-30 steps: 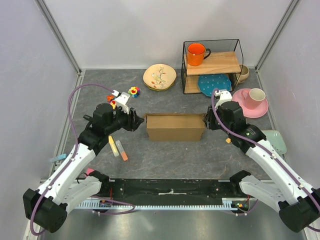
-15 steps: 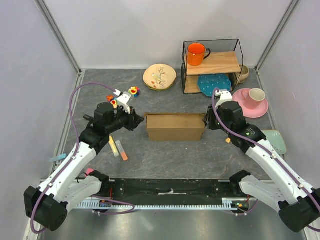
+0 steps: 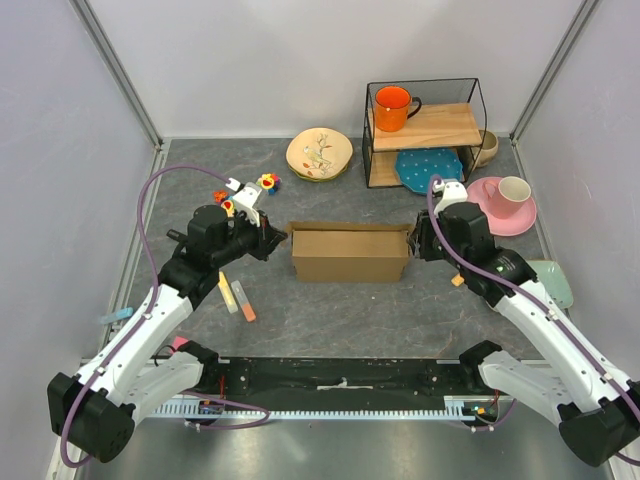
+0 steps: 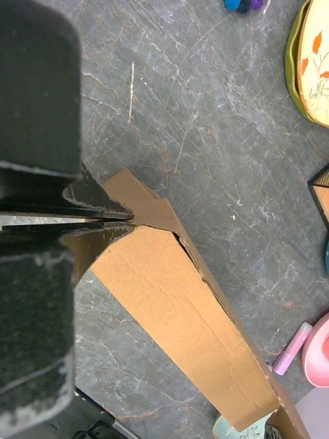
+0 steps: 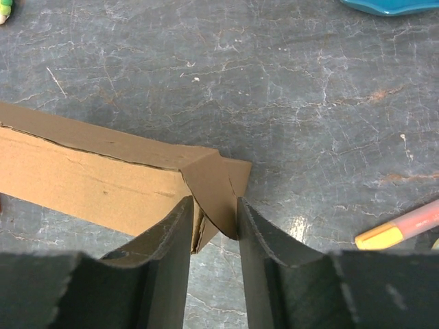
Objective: Fold the paper box
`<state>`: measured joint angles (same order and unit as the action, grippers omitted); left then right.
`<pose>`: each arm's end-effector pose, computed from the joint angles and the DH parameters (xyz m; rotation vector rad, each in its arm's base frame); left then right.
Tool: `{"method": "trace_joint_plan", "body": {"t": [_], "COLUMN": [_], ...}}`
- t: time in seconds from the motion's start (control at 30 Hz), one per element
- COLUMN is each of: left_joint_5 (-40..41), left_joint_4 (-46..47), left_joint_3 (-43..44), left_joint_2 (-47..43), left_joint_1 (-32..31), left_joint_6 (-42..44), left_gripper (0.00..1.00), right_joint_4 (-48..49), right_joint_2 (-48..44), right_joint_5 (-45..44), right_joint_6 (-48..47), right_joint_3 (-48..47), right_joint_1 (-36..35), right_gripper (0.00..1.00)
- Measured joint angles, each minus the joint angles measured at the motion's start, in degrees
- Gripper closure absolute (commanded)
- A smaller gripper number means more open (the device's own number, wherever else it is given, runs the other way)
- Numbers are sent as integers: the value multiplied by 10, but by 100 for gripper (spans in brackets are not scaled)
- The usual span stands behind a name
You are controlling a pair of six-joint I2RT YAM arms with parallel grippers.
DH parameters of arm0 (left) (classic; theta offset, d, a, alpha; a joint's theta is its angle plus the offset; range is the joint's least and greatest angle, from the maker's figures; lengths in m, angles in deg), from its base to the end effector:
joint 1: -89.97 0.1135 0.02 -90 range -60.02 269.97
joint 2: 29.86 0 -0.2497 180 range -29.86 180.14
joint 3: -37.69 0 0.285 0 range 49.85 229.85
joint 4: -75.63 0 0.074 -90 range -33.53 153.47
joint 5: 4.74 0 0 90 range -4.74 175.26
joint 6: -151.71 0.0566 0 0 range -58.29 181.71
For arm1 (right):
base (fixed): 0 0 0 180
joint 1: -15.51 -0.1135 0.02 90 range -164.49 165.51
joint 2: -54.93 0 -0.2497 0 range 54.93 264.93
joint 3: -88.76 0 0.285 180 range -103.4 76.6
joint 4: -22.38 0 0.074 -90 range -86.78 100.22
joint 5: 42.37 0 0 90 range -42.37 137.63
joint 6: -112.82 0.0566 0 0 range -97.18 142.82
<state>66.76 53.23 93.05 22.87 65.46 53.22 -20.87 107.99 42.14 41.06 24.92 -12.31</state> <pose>0.2415 -0.1299 0.2821 0.4920 1.8965 -0.6927 0.2324 0.1165 0.2964 -0.1235 2.1537 0.3680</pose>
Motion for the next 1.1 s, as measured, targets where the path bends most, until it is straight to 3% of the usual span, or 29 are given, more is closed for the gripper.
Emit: {"method": "trace_joint_plan", "body": {"t": [0.4,0.6,1.1], "left_joint_5": [5,5,19], "left_joint_4": [1,2,11], "left_joint_3": [-1,-1,-1], "left_joint_2": [-1,-1,7], "left_joint_1": [-1,-3,-3], "left_joint_6": [0,-2,-3], "left_gripper": [96,97,98], "right_joint_4": [-9,-12,-73], "right_joint_2": [-5,15,45], "right_joint_5": [-9,-7,19], "right_joint_6": [0,12,56], "right_joint_3": [0,-16,-77], "right_joint_1": [-2,-2,-2], "right_gripper": [90,99,100]}}
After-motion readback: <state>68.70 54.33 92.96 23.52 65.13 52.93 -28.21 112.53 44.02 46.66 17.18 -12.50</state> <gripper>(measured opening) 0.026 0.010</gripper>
